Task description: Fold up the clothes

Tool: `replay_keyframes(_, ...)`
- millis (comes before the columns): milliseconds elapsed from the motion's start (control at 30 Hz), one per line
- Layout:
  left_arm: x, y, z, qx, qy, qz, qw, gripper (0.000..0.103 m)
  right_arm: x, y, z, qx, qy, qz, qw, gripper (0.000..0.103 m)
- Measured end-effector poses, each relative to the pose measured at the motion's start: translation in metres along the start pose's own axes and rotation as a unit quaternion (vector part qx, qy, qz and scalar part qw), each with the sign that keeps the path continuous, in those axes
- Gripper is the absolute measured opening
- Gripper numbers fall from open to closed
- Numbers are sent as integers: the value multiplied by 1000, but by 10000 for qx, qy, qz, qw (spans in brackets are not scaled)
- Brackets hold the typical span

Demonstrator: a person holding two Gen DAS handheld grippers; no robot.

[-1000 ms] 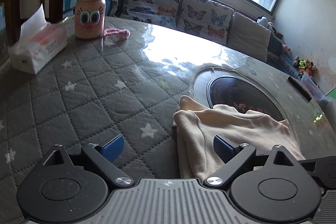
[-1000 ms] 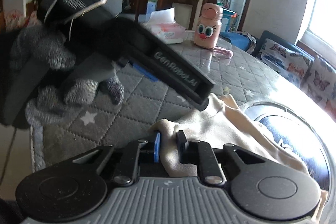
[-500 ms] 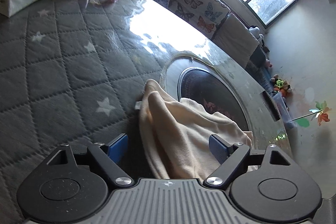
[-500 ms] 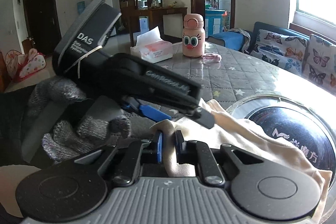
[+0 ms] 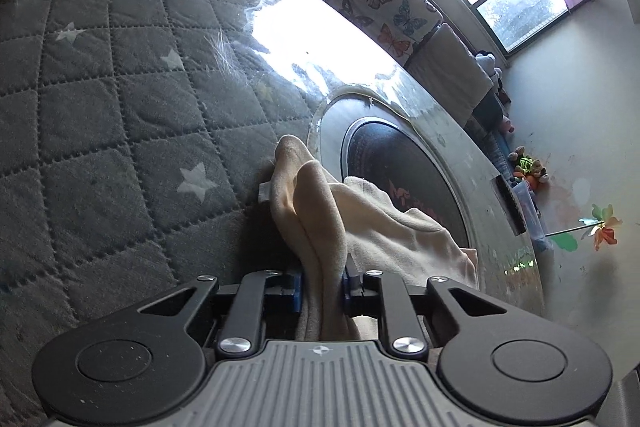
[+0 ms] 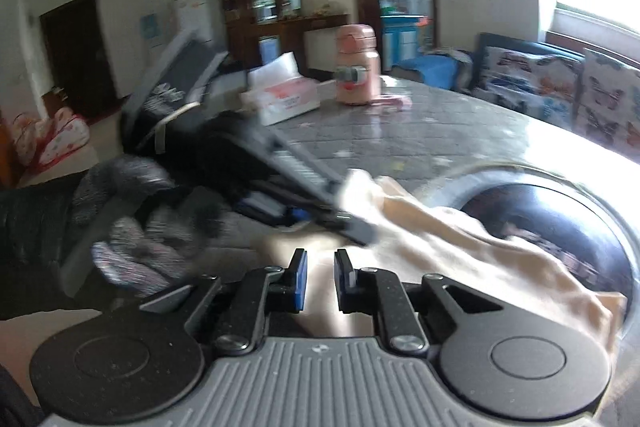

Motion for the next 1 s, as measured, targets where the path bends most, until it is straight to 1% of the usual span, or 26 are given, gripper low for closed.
replay_keyframes(100, -1, -2, 0, 56, -31, -105, 9999, 20, -5, -33, 8, -404, 15, -293, 9988, 15)
replay_keyframes(267, -1, -4, 0, 170, -65, -240, 9995, 21, -17, -92, 18, -1073, 123, -777, 9911, 16)
replay_keyframes(300, -2, -5, 0, 196, -74, -269, 9994, 21, -19, -107, 19, -1228, 132, -881, 9884, 18)
replay_keyframes(333, -2, -5, 0, 221, -83, -299, 9993, 21, -21, -118, 21, -1354, 125, -971, 9859, 25)
replay_keyframes(367, -2, -6, 0, 244, -93, -326, 9991, 22, -24, -129, 22, -1476, 114, -1058, 9833, 29)
replay_keyframes(400, -2, -6, 0, 266, -102, -352, 9990, 22, -26, -139, 24, -1597, 104, -1146, 9804, 29)
replay_keyframes(467, -2, -8, -1, 312, -113, -409, 9986, 22, -29, -154, 27, -1733, 65, -1290, 9764, 36)
replay_keyframes(500, -2, -8, -1, 332, -115, -436, 9984, 22, -31, -162, 29, -1806, 37, -1363, 9741, 36)
replay_keyframes(533, -2, -9, -1, 350, -119, -463, 9982, 22, -32, -167, 31, -1851, 18, -1417, 9725, 37)
replay_keyframes(567, -2, -10, -1, 369, -125, -491, 9980, 22, -33, -172, 32, -1892, 0, -1468, 9709, 42)
replay_keyframes(633, -3, -12, -2, 429, -144, -570, 9974, 23, -37, -180, 33, -1960, -15, -1573, 9679, 45)
replay_keyframes(800, -4, -18, -4, 577, -180, -743, 9954, 28, -45, -196, 29, -1932, 7, -1858, 9634, 47)
replay_keyframes(1000, -6, -24, -7, 762, -243, -990, 9919, 33, -48, -198, 26, -1804, 23, -2035, 9623, 48)
Point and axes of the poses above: each gripper's, at about its wrist camera, not at the fingertips, and z roughly against the way its jaws point, y to its left, x to its top, the point moved 10 cm from there along -z, roughly the way its jaws point, and after that the axes turned 3 degrees about x, right-handed, at the moved point
